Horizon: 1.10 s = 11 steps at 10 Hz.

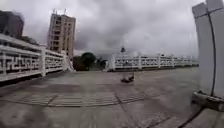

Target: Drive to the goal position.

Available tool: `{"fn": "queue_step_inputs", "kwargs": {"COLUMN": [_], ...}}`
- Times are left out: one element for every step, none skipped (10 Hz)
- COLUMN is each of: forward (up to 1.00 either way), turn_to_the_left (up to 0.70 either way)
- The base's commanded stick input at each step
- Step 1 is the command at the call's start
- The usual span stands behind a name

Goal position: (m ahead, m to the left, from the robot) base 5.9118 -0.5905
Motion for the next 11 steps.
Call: {"fn": "queue_step_inputs", "kwargs": {"forward": [0.69,0.69,0.69,0.69,0.69,0.69,0.69,0.69,0.69,0.69,0.69], "turn_to_the_left": [-0.14,-0.14,-0.14,-0.14,-0.14,-0.14,-0.14,-0.14,-0.14,-0.14,-0.14]}}
